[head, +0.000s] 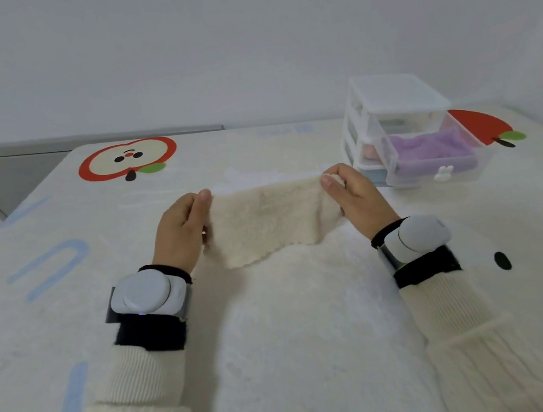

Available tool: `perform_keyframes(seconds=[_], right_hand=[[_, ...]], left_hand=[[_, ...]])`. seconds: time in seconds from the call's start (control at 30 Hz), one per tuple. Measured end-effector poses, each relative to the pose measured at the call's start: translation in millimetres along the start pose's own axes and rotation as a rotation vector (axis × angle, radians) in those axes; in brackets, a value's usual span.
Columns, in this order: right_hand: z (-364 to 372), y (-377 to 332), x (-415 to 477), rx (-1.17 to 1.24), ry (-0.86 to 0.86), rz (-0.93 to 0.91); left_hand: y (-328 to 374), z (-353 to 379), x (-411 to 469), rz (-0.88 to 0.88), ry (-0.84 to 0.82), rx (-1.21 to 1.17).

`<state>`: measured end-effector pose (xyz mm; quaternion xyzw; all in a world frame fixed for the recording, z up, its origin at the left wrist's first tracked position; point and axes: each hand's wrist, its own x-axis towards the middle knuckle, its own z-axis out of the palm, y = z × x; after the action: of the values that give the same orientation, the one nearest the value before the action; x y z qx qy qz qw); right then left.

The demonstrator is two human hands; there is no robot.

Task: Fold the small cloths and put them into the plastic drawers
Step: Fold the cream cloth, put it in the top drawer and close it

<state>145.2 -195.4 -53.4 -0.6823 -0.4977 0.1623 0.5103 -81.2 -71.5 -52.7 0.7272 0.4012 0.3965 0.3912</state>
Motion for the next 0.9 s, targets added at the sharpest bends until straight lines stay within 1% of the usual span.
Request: perform_keyframes(seconds=[0.1,0.2,0.27,0.3,0.37,0.47,0.53,0.67,0.77,0.83,0.9], right_hand=[[2,0,1,-0.009,0.057,0.008],[5,5,2,-0.001,0.084,0.113],[7,13,2,-0.130,0.062,0.218],[7,16,2,-0.208,0.040,0.264],[5,20,1,-0.282,0.004,0.329],[3,20,1,-0.298,-0.008,0.355],[2,20,1,-0.309,-0.015,0.362],[1,22,0,-0.315,-0.027,0.357],[0,22,-1,-0.313,0.003,0.335],[-2,22,-1,-0.313,0.029,0.326],[-3,22,-2,-0.307,0.039,0.326]], left_hand=[[-1,5,0,-0.037,0.026,-0.005],[-11,8,2,-0.182,-0.016,-0.052],[-19,10,2,-0.293,-0.069,-0.048],[-22,11,2,-0.317,-0.087,-0.029],[-26,11,2,-0.292,-0.103,0.059],[-25,12,1,-0.212,-0.069,0.356],[-24,13,1,-0.204,-0.073,0.460],[-23,20,-1,-0.160,-0.145,0.460],[-24,22,0,-0.124,-0.078,0.417],[-27,21,1,-0.140,-0.041,0.417],[-28,23,2,-0.160,-0.064,0.447]])
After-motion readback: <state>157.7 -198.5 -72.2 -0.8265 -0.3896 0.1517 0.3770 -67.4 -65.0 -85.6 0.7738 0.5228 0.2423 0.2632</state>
